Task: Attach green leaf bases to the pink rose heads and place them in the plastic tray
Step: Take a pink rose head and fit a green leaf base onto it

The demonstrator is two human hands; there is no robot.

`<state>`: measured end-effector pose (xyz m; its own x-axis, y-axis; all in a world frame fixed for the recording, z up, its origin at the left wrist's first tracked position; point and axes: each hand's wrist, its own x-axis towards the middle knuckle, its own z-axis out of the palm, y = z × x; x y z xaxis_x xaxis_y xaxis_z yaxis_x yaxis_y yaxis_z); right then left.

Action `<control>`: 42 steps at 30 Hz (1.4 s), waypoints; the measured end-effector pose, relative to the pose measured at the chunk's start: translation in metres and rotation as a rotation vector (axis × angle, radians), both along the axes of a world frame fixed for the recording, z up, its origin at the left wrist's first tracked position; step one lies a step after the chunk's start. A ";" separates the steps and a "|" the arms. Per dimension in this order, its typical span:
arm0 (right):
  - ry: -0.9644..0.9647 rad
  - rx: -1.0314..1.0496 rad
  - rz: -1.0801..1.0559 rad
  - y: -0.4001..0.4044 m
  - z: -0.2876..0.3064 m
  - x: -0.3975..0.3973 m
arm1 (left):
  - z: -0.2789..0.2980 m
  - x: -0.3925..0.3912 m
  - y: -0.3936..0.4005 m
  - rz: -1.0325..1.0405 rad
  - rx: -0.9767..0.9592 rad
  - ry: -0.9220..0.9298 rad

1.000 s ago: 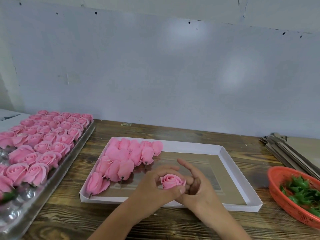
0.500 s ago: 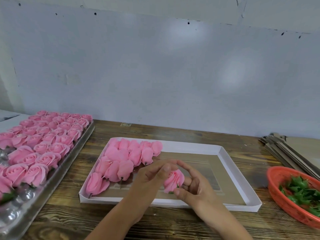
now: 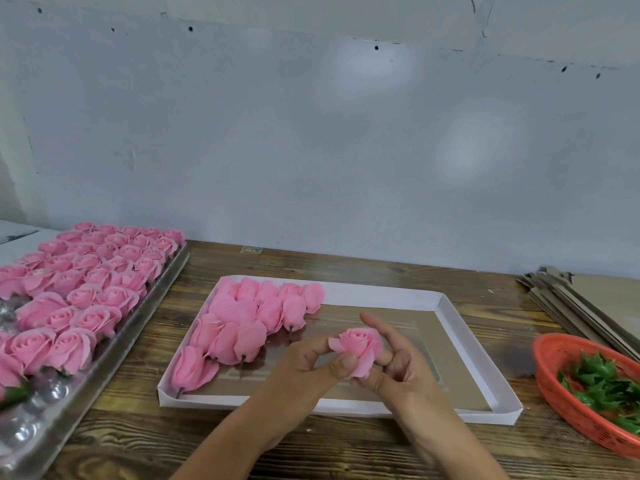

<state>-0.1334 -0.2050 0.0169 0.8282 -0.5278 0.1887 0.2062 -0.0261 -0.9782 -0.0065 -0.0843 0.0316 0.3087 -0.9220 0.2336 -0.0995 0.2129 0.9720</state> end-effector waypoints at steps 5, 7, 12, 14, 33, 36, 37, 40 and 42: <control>-0.010 0.011 -0.029 -0.001 0.001 -0.001 | -0.002 0.002 -0.001 0.031 -0.007 0.011; 0.008 0.007 -0.029 -0.002 0.000 -0.001 | -0.002 0.003 -0.001 0.110 -0.039 0.070; 0.075 -0.101 0.028 0.002 -0.004 0.002 | 0.000 0.003 0.000 0.220 -0.152 0.060; 0.077 -0.132 0.058 0.002 -0.007 0.003 | 0.001 0.003 0.001 0.186 -0.166 0.036; -0.006 -0.004 -0.084 0.006 0.005 0.002 | -0.013 0.005 -0.004 0.081 0.053 -0.039; -0.069 0.041 -0.106 0.005 0.009 0.000 | -0.013 0.004 -0.005 0.082 0.053 -0.075; -0.072 0.042 -0.100 0.004 0.009 0.000 | -0.012 0.004 -0.005 0.101 0.055 -0.075; -0.065 0.046 -0.070 0.005 0.008 0.001 | -0.009 0.004 -0.006 0.147 0.043 -0.073; -0.068 0.042 -0.072 0.006 0.007 0.002 | -0.009 0.003 -0.006 0.169 0.023 -0.065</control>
